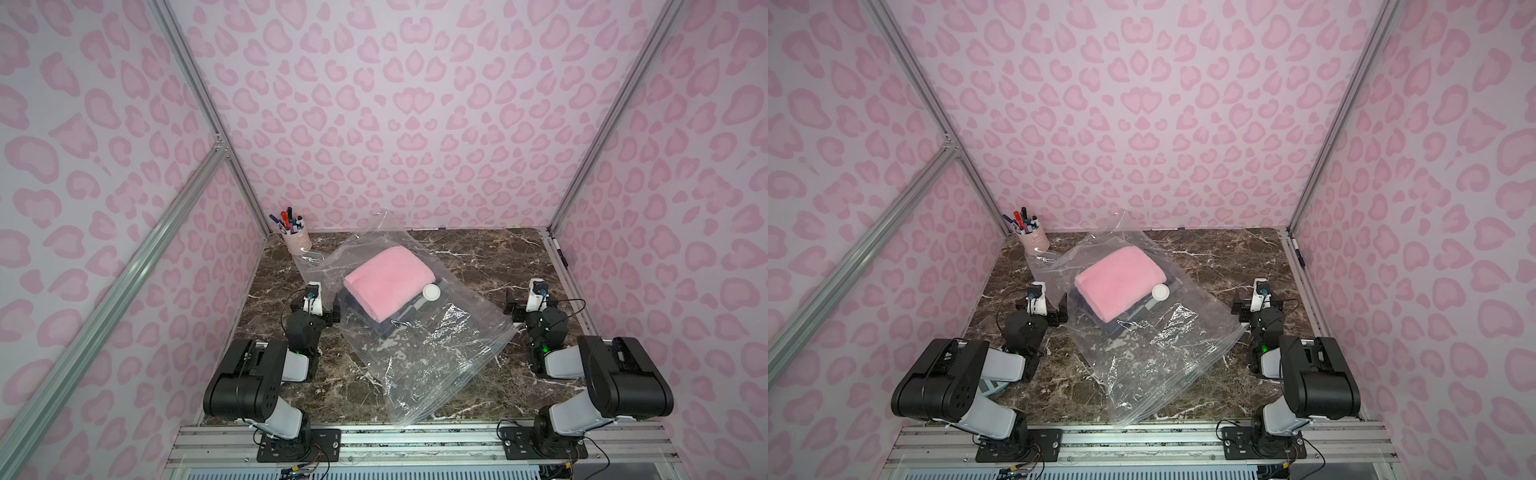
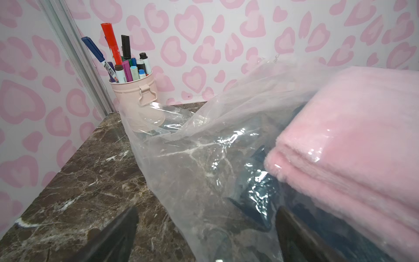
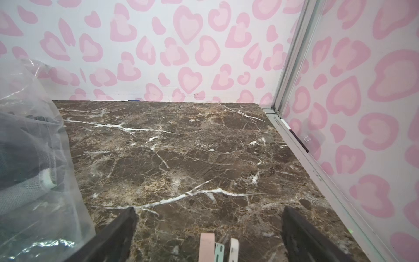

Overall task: Take the blanket out of the vacuum bag
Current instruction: Adjust the vacuum bag at the center of the board.

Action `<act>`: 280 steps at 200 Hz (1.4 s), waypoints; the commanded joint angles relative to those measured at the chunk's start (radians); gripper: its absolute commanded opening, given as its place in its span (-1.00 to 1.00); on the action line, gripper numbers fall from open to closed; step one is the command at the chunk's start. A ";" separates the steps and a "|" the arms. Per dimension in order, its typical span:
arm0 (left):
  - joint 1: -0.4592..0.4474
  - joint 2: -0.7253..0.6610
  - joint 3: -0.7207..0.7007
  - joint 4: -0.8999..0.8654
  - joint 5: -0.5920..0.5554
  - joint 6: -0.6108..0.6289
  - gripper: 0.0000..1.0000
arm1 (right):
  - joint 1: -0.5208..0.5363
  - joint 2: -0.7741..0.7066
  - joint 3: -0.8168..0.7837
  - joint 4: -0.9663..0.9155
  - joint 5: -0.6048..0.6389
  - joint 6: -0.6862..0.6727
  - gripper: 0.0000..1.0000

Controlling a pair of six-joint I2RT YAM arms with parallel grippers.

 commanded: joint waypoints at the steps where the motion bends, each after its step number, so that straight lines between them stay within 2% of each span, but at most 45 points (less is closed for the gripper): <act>1: 0.000 0.002 0.004 0.011 -0.003 0.003 0.93 | 0.003 -0.005 -0.002 0.011 0.008 -0.001 0.99; 215: 0.000 0.003 0.006 0.010 -0.005 0.003 0.93 | 0.000 -0.004 0.001 0.010 0.001 0.000 0.99; 220: 0.000 0.001 0.005 0.009 -0.005 0.002 0.93 | -0.002 -0.004 -0.002 0.010 0.002 0.000 0.94; 230: 0.000 0.002 0.005 0.010 -0.005 0.002 0.93 | 0.000 -0.006 -0.005 0.017 0.006 -0.002 0.72; 237: 0.001 0.001 0.008 0.009 -0.002 0.003 0.93 | 0.001 -0.011 -0.006 0.018 0.028 0.001 0.69; 249: -0.014 -0.048 0.075 -0.149 -0.012 0.017 0.93 | 0.036 -0.057 0.012 -0.022 0.219 0.011 0.64; 254: -0.031 -0.079 0.153 -0.324 -0.045 0.010 0.93 | 0.064 -0.099 0.052 -0.119 0.315 0.006 0.65; 260: -0.049 -0.093 0.271 -0.539 -0.094 -0.028 1.00 | 0.092 -0.150 0.125 -0.319 0.411 0.016 0.64; 263: -0.059 -0.094 0.322 -0.618 -0.108 -0.052 0.96 | 0.104 -0.173 0.173 -0.433 0.449 0.039 0.64; 270: -0.091 -0.092 0.421 -0.752 -0.130 -0.091 0.89 | 0.119 -0.206 0.277 -0.658 0.476 0.100 0.63; 280: -0.150 -0.081 0.531 -0.877 -0.149 -0.136 0.88 | 0.131 -0.226 0.393 -0.895 0.447 0.180 0.62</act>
